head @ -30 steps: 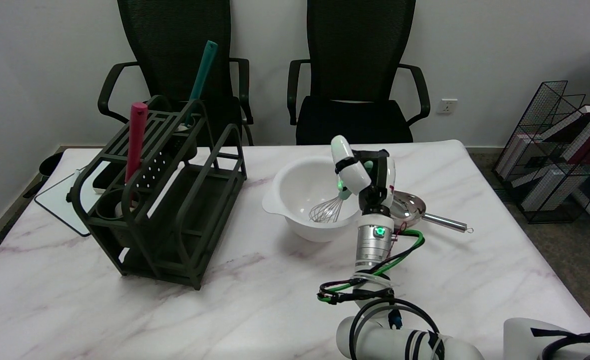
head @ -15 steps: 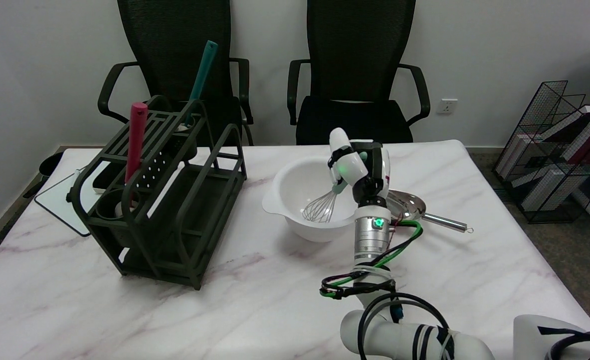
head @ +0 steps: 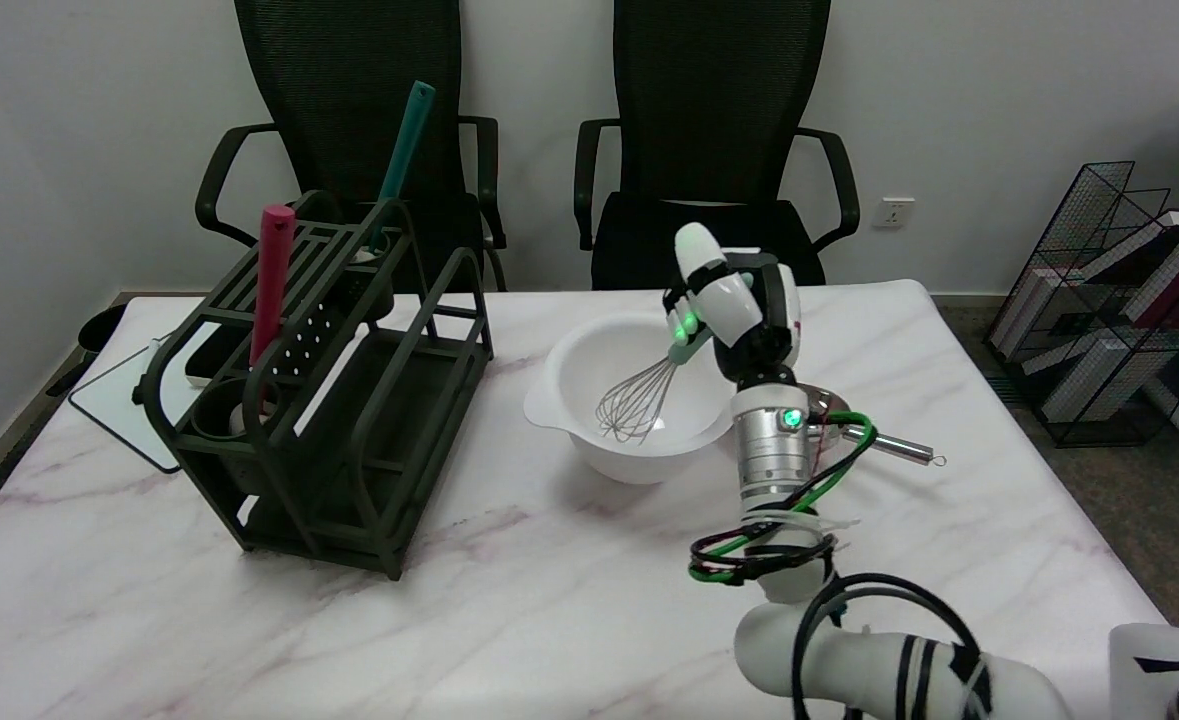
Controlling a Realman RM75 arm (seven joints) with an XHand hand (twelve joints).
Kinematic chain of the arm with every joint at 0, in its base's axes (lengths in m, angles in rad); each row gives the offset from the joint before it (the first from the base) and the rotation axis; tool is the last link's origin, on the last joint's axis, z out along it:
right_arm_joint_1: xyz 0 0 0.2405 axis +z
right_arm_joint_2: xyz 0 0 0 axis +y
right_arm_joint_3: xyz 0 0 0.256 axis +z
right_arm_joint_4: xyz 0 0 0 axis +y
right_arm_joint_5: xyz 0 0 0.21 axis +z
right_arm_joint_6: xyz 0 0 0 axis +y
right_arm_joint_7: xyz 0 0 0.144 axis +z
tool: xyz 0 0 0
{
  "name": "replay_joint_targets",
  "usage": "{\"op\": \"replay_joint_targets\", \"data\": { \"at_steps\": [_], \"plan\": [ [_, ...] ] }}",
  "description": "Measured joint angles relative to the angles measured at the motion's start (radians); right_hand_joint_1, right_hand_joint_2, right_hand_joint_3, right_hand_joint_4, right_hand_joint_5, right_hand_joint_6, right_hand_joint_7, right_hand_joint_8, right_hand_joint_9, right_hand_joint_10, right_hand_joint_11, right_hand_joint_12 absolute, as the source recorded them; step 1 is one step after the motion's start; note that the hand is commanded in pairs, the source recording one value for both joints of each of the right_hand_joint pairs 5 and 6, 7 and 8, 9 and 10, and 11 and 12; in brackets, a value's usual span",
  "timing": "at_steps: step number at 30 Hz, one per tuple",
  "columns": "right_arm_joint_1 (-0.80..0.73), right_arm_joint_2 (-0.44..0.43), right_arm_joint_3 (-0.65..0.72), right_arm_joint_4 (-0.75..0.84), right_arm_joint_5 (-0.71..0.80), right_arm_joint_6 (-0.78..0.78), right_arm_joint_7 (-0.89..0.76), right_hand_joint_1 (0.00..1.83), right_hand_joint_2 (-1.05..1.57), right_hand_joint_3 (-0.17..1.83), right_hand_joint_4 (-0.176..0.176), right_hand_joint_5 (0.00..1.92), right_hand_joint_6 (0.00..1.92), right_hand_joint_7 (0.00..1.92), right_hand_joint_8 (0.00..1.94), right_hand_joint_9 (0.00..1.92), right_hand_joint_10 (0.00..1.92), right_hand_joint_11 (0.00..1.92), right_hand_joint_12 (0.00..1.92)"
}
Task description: Pick up the whisk.
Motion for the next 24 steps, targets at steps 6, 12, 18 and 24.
{"op": "replay_joint_targets", "data": {
  "at_steps": [6,12,18,24],
  "plan": [
    [-0.025,0.119,0.014,-0.116,0.045,-0.043,0.019,0.97,1.57,0.62,0.000,1.92,1.92,1.92,1.92,1.92,1.92,1.92,1.92],
    [-0.061,0.231,0.060,-0.204,0.082,-0.084,0.073,0.99,1.57,0.53,0.000,1.92,1.92,1.92,1.92,1.92,1.92,1.92,1.92],
    [-0.103,0.320,0.115,-0.262,0.104,-0.120,0.181,0.99,1.57,0.47,0.000,1.92,1.92,1.92,1.92,1.92,1.92,1.92,1.92],
    [-0.142,0.386,0.159,-0.291,0.109,-0.147,0.341,0.99,1.57,0.46,0.000,1.92,1.92,1.92,1.92,1.92,1.92,1.92,1.92]
  ]
}}
